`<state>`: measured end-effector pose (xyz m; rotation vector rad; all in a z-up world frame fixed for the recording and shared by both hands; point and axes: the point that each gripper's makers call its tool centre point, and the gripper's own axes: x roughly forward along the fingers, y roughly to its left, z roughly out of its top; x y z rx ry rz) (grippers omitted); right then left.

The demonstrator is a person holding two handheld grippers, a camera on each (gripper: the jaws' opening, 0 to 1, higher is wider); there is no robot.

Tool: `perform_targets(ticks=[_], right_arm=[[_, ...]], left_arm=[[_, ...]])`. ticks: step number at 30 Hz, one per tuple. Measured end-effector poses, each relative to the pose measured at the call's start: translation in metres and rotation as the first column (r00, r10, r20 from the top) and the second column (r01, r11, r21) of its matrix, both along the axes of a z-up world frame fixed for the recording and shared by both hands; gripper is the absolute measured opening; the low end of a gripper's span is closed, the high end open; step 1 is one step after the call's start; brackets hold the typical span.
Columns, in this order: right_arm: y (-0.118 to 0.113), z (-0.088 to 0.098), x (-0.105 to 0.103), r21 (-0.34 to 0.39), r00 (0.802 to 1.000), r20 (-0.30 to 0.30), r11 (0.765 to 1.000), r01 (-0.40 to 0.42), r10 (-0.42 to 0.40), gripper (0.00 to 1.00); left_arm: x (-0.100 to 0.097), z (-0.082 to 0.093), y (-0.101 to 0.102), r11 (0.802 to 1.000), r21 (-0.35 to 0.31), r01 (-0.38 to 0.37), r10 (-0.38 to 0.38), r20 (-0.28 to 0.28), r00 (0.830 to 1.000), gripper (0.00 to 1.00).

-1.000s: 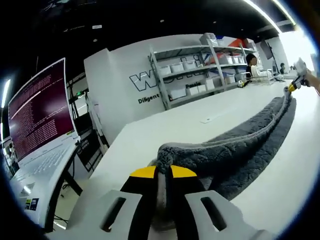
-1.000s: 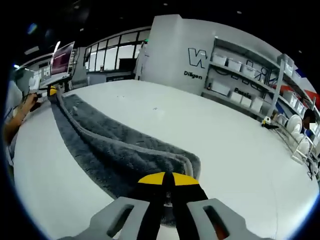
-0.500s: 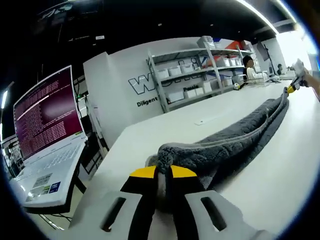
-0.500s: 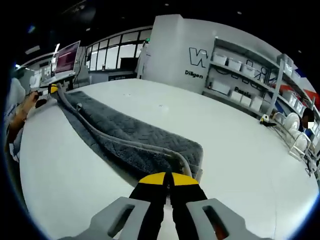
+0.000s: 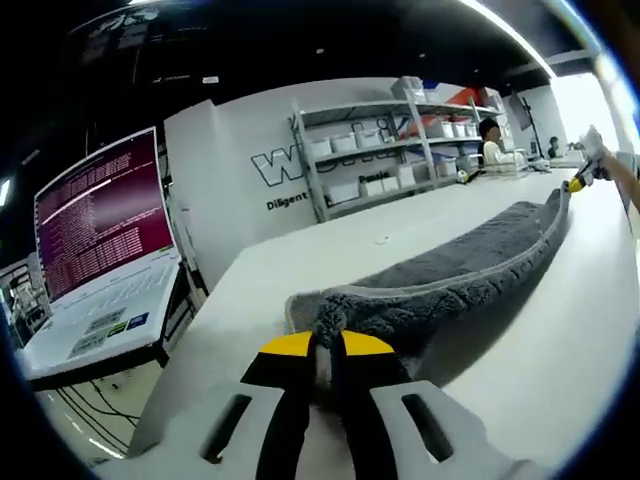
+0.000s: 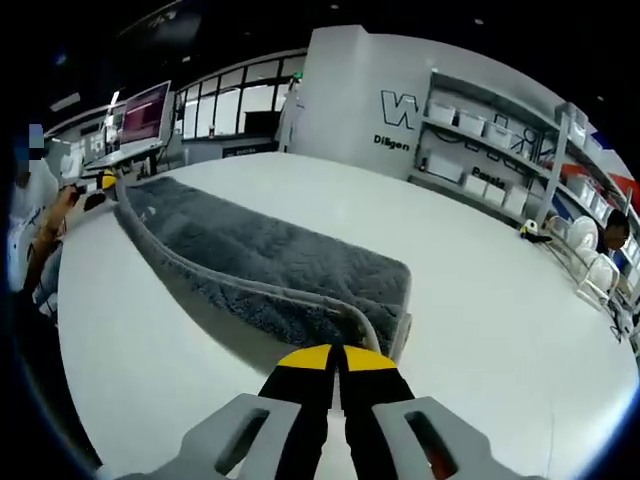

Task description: Open the folded towel by lifting each exposed corner and separating the folded layers until the towel lies flat within the target outline without major curled edges

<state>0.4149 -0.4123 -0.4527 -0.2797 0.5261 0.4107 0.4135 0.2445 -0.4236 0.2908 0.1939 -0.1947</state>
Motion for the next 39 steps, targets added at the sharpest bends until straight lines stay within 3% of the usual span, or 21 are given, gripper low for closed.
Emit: perform_targets(ticks=[7,9,13,19,25,31,33,36,39], right_arm=[[-0.005,-0.014,-0.025,-0.002,0.998,-0.064,1.0,-0.011,0.011,0.0],[-0.004,-0.017,-0.029,-0.004,0.997,-0.076,1.0,-0.018,0.017,0.0],[-0.006,-0.024,-0.041,-0.012,0.993,-0.114,1.0,-0.026,0.024,0.0],[-0.008,-0.031,-0.054,0.048,0.984,-0.176,0.998,-0.028,0.036,0.0],[-0.012,-0.035,-0.06,0.095,0.971,-0.236,0.995,-0.018,0.04,0.0],[-0.01,-0.038,-0.065,0.078,0.96,-0.274,0.996,-0.046,0.066,0.0],[-0.01,-0.039,-0.065,0.072,0.958,-0.278,0.996,-0.053,0.071,0.0],[-0.01,-0.037,-0.065,0.074,0.962,-0.262,0.995,-0.062,0.079,0.02],[-0.007,-0.026,-0.07,0.105,0.967,-0.235,0.992,-0.074,0.097,0.12]], left_arm=[[-0.017,-0.014,0.0,0.998,0.009,0.064,-0.063,-0.018,0.998,0.08],[-0.021,-0.012,-0.006,0.993,-0.018,0.121,-0.121,0.011,0.993,0.08],[-0.03,-0.019,-0.005,0.988,-0.004,0.156,-0.156,-0.012,0.988,0.08],[-0.04,-0.034,-0.005,0.981,0.022,0.194,-0.192,-0.076,0.978,0.09],[-0.048,-0.036,-0.005,0.973,0.02,0.23,-0.227,-0.097,0.969,0.12],[-0.054,-0.043,0.0,0.967,0.067,0.245,-0.234,-0.144,0.962,0.14],[-0.055,-0.045,0.0,0.964,0.087,0.252,-0.236,-0.155,0.959,0.18],[-0.056,-0.044,-0.002,0.962,0.088,0.259,-0.243,-0.159,0.957,0.33],[-0.066,-0.043,-0.011,0.94,0.121,0.319,-0.294,-0.191,0.937,0.41]])
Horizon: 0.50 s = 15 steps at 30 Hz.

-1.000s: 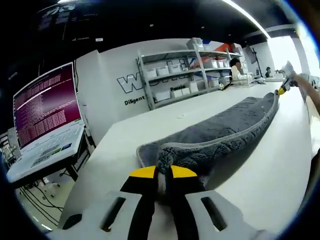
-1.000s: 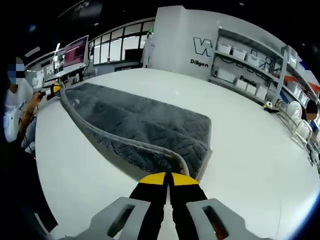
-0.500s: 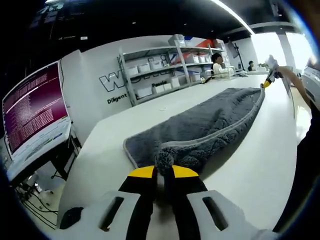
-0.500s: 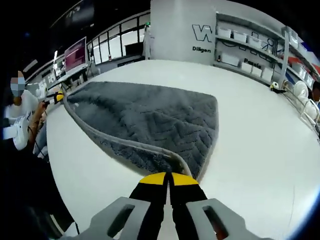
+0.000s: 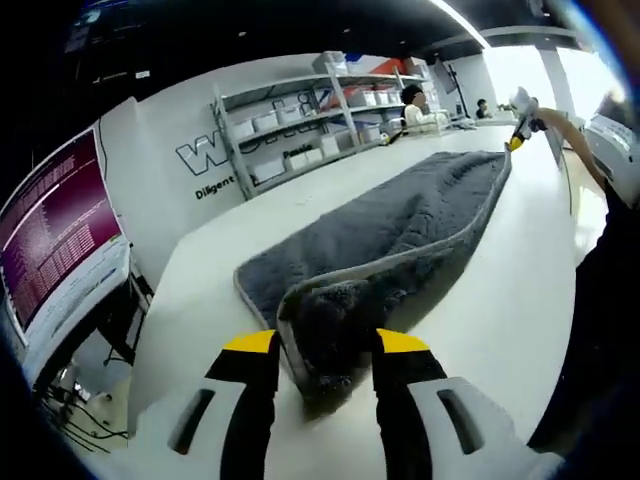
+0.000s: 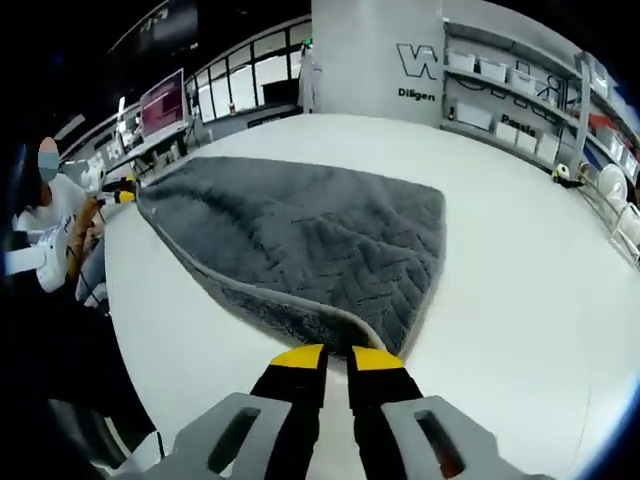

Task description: Open the folded towel by lifting each exposed corner and separating the folded layers until the towel lies flat within the target outline without major curled edges

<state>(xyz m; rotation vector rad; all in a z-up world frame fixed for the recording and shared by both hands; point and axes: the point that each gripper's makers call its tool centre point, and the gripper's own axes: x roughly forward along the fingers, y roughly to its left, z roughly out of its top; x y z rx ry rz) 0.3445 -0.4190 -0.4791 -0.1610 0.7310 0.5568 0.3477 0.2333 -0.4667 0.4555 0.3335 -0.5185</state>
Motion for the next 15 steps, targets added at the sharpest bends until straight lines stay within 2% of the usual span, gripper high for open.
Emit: perform_targets(ticks=[1,3,5,8,10,13,15], right_arm=[[0.001,0.001,0.0,0.004,1.0,0.002,1.0,-0.002,0.002,0.19],[0.002,0.009,-0.004,0.006,1.0,0.017,1.0,-0.008,0.008,0.23],[0.0,0.015,-0.004,-0.03,0.998,0.052,0.999,-0.025,0.026,0.27],[0.005,0.027,-0.009,-0.028,0.996,0.071,0.999,-0.045,0.047,0.34],[0.016,0.036,-0.013,-0.024,0.99,0.094,0.994,-0.107,0.108,0.39],[0.023,0.046,-0.014,-0.014,0.984,0.117,0.991,-0.134,0.135,0.46],[0.031,0.059,-0.009,0.0,0.977,0.152,0.988,-0.153,0.151,0.51]], left_arm=[[-0.006,0.002,-0.006,0.999,0.016,0.032,-0.032,-0.012,0.999,0.45],[-0.012,0.011,-0.017,0.997,-0.028,0.069,-0.069,-0.011,0.998,0.55],[-0.019,0.026,-0.028,0.992,-0.062,0.109,-0.109,0.003,0.994,0.65],[-0.024,0.042,-0.04,0.984,-0.097,0.15,-0.149,0.017,0.989,0.72],[-0.024,0.052,-0.045,0.98,-0.119,0.16,-0.159,0.025,0.987,0.73],[-0.019,0.06,-0.051,0.975,-0.151,0.16,-0.157,0.035,0.987,0.78],[-0.007,0.066,-0.051,0.974,-0.19,0.123,-0.117,0.042,0.992,0.84]])
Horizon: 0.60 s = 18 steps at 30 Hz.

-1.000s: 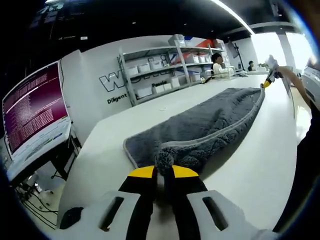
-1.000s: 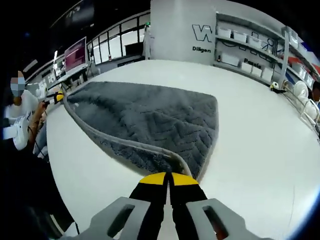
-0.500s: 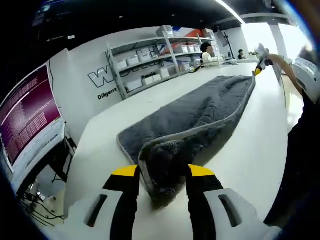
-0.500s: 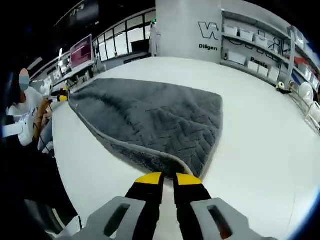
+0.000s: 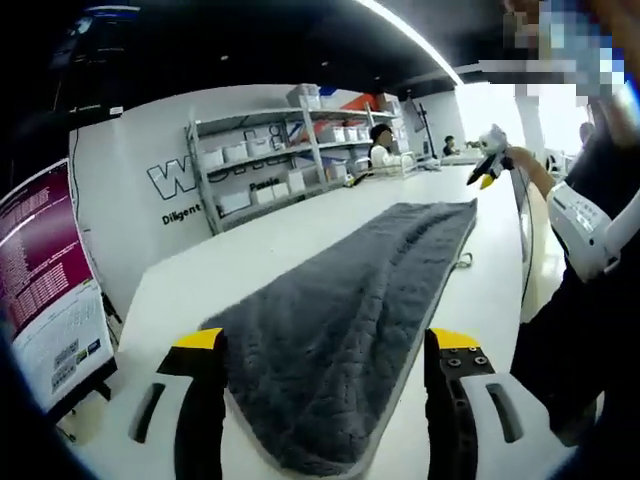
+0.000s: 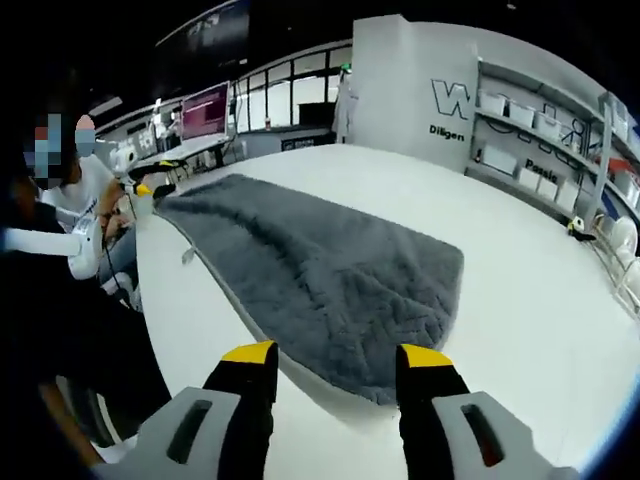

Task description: Open the folded towel by lifting each exposed corner and separating the folded layers until the towel lies flat within the target outline without major curled edges

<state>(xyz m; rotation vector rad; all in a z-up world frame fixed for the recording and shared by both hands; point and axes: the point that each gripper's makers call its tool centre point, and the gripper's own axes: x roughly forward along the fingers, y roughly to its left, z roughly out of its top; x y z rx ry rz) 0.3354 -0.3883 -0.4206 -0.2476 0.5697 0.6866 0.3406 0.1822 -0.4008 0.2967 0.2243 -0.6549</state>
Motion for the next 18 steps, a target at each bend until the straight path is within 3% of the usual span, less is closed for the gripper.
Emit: perform_targets(ticks=[4,7,11,12,14,18], right_arm=[[0.002,0.004,0.016,-0.007,1.0,0.017,1.0,0.019,-0.019,0.67],[0.006,-0.003,0.037,-0.039,0.999,0.015,0.999,0.034,-0.033,0.83],[0.008,-0.001,0.063,-0.004,0.998,0.035,0.999,0.05,-0.05,0.95],[0.01,0.0,0.073,0.014,0.998,0.042,0.998,0.054,-0.054,0.99],[0.011,0.001,0.082,0.021,0.997,0.048,0.998,0.059,-0.06,0.99],[0.008,0.001,0.1,0.024,0.994,0.057,0.995,0.092,-0.093,0.99]], left_arm=[[0.027,-0.002,0.01,0.994,0.006,-0.113,0.113,0.008,0.994,0.91],[0.045,-0.004,0.016,0.985,-0.01,-0.173,0.173,-0.002,0.985,0.97],[0.067,-0.002,0.014,0.979,-0.063,-0.195,0.195,-0.008,0.981,0.99],[0.074,0.002,0.011,0.974,-0.104,-0.2,0.2,-0.004,0.98,0.99],[0.088,0.009,0.008,0.966,-0.148,-0.214,0.218,0.014,0.976,0.99],[0.101,0.011,0.006,0.962,-0.16,-0.221,0.227,0.019,0.974,0.99]])
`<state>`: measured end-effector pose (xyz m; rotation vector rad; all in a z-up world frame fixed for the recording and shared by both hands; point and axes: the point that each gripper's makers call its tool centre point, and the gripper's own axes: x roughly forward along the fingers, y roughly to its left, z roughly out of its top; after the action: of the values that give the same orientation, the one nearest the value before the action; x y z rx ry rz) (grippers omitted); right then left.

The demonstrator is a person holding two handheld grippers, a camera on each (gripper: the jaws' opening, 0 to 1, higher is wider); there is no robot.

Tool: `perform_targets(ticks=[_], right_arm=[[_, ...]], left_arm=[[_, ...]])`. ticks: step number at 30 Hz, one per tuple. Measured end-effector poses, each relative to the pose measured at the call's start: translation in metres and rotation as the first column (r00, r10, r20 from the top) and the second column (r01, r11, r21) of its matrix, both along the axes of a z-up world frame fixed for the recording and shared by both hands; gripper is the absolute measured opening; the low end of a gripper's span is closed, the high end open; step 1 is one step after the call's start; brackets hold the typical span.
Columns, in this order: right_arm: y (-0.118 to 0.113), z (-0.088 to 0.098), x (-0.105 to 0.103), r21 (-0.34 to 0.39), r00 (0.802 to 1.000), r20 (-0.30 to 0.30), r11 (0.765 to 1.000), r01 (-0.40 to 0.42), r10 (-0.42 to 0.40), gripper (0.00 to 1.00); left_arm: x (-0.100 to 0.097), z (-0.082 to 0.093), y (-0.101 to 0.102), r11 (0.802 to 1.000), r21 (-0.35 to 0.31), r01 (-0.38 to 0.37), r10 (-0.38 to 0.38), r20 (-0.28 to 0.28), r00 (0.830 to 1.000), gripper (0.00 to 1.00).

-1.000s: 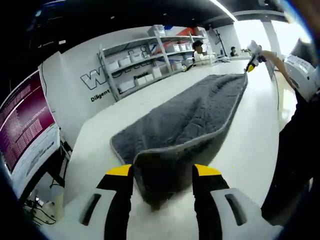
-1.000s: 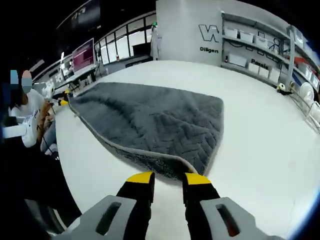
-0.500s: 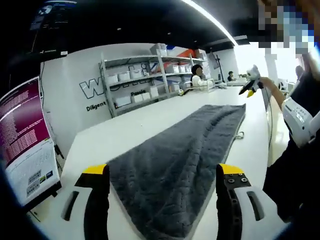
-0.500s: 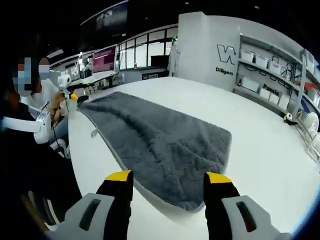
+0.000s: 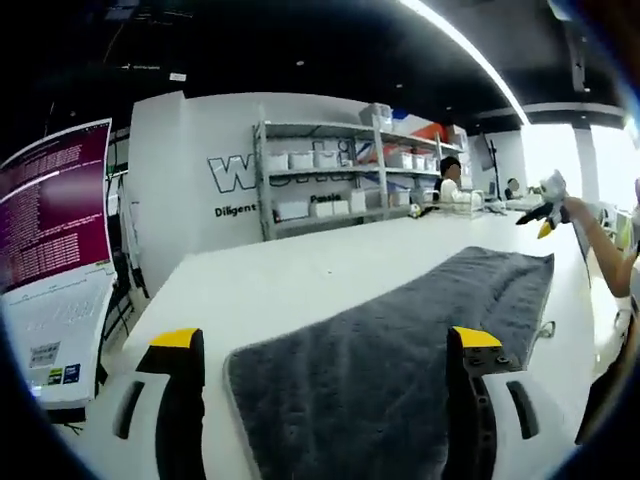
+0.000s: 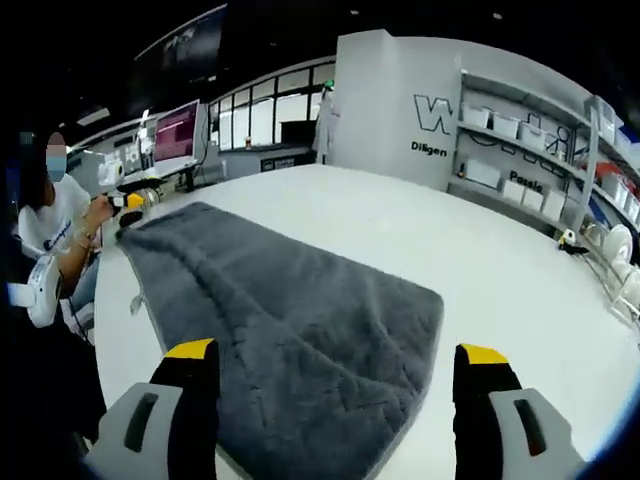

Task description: Open the folded towel by lifting each exposed corner and separating the folded layers until the towel lies flat within the target outline without major curled edges

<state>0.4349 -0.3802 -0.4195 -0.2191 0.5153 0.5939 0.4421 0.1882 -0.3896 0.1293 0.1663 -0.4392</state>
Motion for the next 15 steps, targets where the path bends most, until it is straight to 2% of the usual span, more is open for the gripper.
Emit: perform_targets(ticks=[1,5,8,11,13,15], right_arm=[[-0.002,-0.002,0.01,-0.017,1.0,-0.001,1.0,0.009,-0.009,0.99],[-0.007,-0.001,0.025,-0.011,1.0,0.004,0.999,0.03,-0.03,0.99],[-0.013,0.001,0.044,-0.004,0.998,0.009,0.998,0.063,-0.063,0.99],[-0.014,0.001,0.058,-0.004,0.998,0.015,0.998,0.069,-0.069,0.99],[-0.014,0.0,0.065,0.002,0.997,0.014,0.997,0.079,-0.079,0.94],[-0.012,-0.003,0.074,-0.01,0.997,0.016,0.997,0.071,-0.071,0.83]], left_arm=[[0.008,-0.004,-0.006,1.0,-0.027,0.015,-0.016,-0.031,0.999,0.99],[0.025,-0.01,-0.014,0.998,-0.047,0.029,-0.032,-0.059,0.998,1.0],[0.044,-0.022,-0.008,1.0,0.012,-0.02,0.021,-0.092,0.996,0.99],[0.055,-0.031,-0.005,0.999,0.016,-0.039,0.041,-0.127,0.991,0.99],[0.063,-0.035,-0.001,0.998,0.028,-0.053,0.056,-0.132,0.99,0.93],[0.071,-0.041,0.006,0.996,0.047,-0.079,0.085,-0.142,0.986,0.84]])
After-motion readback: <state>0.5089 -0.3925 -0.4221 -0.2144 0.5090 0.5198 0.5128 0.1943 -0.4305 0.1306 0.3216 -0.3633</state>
